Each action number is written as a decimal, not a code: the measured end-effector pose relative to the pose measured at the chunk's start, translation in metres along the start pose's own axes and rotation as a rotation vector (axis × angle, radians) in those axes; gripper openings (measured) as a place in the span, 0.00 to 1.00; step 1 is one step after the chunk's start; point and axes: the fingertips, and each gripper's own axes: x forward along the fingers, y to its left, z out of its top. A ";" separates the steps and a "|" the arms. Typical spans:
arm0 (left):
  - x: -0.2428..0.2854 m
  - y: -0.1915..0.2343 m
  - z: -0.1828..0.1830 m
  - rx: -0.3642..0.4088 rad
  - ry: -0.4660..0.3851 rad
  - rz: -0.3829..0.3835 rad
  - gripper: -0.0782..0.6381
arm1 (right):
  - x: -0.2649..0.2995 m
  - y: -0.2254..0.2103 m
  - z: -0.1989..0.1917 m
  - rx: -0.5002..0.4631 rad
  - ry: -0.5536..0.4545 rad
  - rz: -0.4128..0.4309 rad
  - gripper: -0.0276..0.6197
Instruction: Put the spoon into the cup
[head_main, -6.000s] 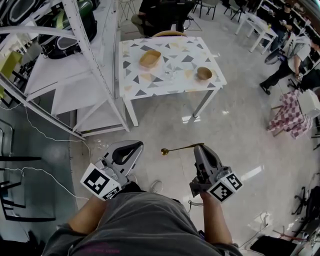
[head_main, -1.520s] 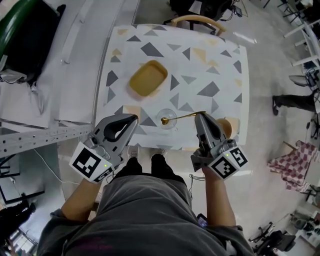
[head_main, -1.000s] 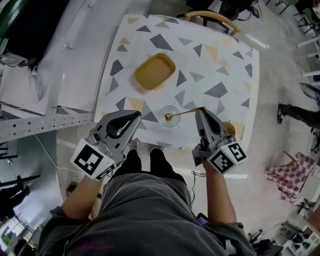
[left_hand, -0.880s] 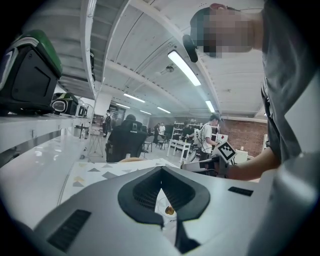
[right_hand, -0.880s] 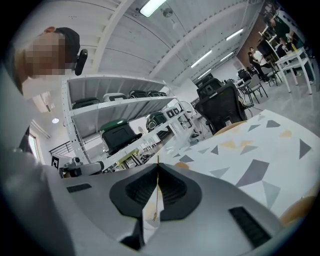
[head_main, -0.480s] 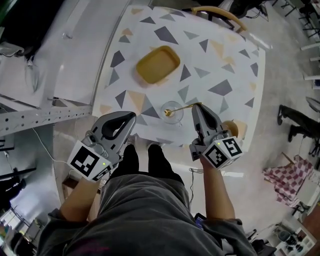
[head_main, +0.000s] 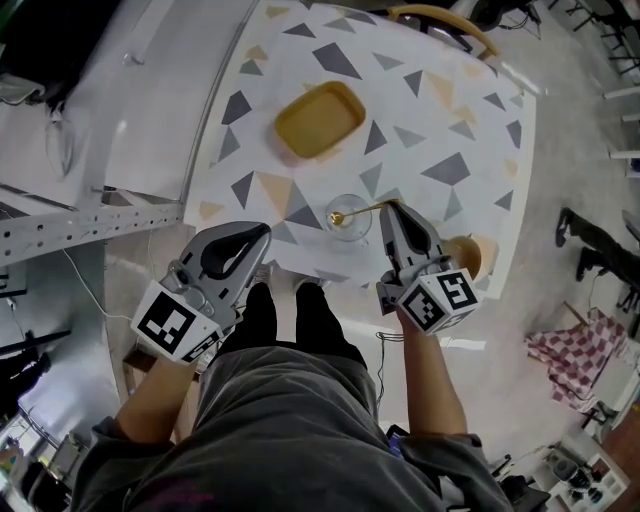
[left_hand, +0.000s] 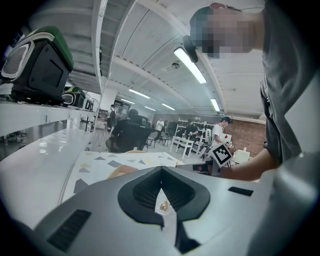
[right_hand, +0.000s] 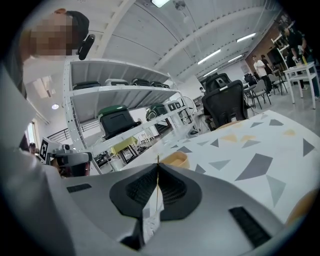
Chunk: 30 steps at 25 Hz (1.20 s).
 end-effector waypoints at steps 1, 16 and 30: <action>-0.001 0.000 -0.001 -0.003 0.001 0.001 0.13 | 0.000 0.000 -0.002 0.001 0.000 -0.002 0.08; -0.002 0.002 -0.002 0.000 0.010 -0.008 0.13 | 0.004 -0.002 -0.011 0.000 -0.005 -0.021 0.08; -0.004 -0.004 0.003 0.016 0.009 -0.029 0.13 | -0.001 -0.002 -0.017 -0.003 0.010 -0.052 0.08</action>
